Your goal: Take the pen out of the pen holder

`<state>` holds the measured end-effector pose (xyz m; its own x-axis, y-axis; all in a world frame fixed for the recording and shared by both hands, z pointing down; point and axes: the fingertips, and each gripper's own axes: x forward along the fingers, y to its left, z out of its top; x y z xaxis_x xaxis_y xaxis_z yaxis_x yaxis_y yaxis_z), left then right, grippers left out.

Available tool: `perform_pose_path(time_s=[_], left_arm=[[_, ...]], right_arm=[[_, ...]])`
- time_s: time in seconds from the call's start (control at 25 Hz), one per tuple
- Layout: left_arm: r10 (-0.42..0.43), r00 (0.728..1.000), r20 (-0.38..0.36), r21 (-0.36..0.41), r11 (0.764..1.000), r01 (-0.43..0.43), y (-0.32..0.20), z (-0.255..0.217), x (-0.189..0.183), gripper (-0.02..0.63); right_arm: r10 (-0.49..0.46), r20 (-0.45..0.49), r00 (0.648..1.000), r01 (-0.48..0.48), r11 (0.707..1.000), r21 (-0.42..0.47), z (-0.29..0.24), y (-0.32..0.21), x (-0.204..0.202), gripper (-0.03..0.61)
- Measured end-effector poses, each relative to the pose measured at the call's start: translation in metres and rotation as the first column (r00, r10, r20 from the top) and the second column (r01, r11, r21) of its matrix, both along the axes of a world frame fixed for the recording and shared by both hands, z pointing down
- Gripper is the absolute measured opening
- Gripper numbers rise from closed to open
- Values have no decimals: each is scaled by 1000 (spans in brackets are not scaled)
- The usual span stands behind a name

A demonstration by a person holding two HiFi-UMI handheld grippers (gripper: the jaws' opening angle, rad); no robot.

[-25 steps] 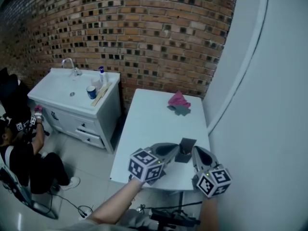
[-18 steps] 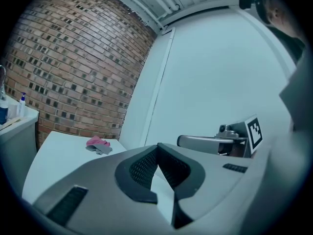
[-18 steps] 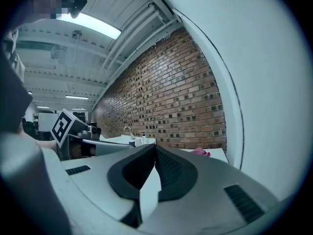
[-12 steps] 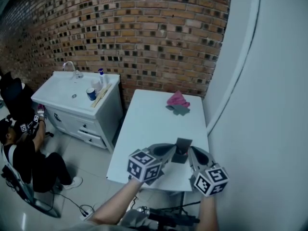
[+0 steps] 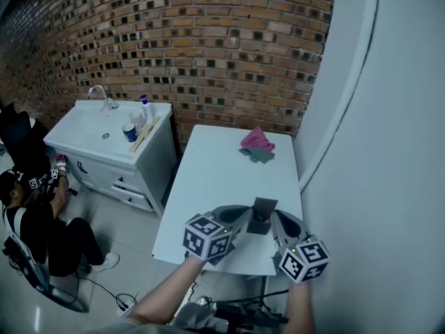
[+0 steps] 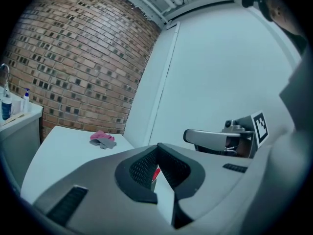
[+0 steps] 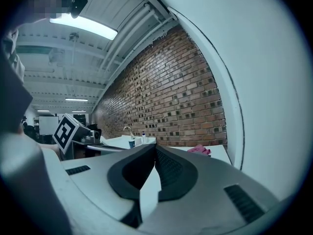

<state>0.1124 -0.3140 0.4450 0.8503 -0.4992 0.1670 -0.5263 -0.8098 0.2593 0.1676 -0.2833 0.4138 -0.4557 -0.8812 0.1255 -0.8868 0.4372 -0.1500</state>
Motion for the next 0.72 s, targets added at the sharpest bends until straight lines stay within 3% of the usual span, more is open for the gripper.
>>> perform_pose_path(time_s=[0.72], left_arm=[[-52, 991, 123, -97, 993, 64, -53, 94, 32, -3]], right_arm=[[16, -8, 1000, -17, 997, -77, 23, -18, 23, -14]])
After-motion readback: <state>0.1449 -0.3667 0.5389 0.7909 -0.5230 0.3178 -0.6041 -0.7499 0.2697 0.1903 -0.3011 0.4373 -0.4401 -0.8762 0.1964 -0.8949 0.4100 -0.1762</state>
